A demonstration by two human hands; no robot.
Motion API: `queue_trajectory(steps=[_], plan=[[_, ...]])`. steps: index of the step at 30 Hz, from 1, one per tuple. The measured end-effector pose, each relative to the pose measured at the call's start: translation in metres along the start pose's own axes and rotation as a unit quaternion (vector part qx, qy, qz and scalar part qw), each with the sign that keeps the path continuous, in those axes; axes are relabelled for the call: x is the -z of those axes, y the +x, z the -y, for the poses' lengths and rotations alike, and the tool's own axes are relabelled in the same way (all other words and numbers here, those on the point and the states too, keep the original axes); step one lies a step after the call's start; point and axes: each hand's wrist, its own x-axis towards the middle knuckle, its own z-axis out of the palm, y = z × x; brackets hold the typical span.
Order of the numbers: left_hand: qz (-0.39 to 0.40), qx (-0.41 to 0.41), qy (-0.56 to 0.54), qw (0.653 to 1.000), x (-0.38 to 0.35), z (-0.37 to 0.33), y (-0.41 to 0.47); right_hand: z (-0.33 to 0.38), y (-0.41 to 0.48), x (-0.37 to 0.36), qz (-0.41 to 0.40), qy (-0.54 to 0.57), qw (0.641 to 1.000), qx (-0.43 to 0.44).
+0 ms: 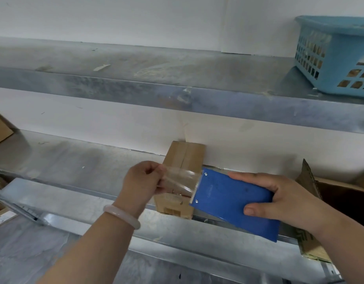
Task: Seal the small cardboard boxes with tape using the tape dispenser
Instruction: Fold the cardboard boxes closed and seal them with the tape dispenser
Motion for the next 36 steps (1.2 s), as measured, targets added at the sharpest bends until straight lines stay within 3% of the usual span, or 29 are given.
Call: queue_trajectory(steps=[8, 24, 31, 34, 36], plan=[[-0.067, 0.011, 0.01, 0.998, 0.044, 0.027, 0.022, -0.008, -0.001, 0.017, 0.036, -0.069, 0.997, -0.024], [0.022, 0.095, 0.095, 0.991, 0.018, 0.07, 0.036, -0.047, 0.022, -0.001, 0.02, -0.083, 0.992, -0.092], [0.033, 0.173, -0.03, 0.984, 0.009, 0.078, 0.036, -0.058, 0.036, -0.016, 0.008, -0.096, 0.991, -0.093], [0.095, 0.135, 0.186, 0.968, 0.019, 0.071, 0.044, -0.059, 0.035, -0.015, 0.01, -0.087, 0.992, -0.09], [0.068, 0.054, 0.316, 0.945, 0.026, 0.064, 0.051, -0.059, 0.035, -0.015, 0.011, -0.08, 0.993, -0.089]])
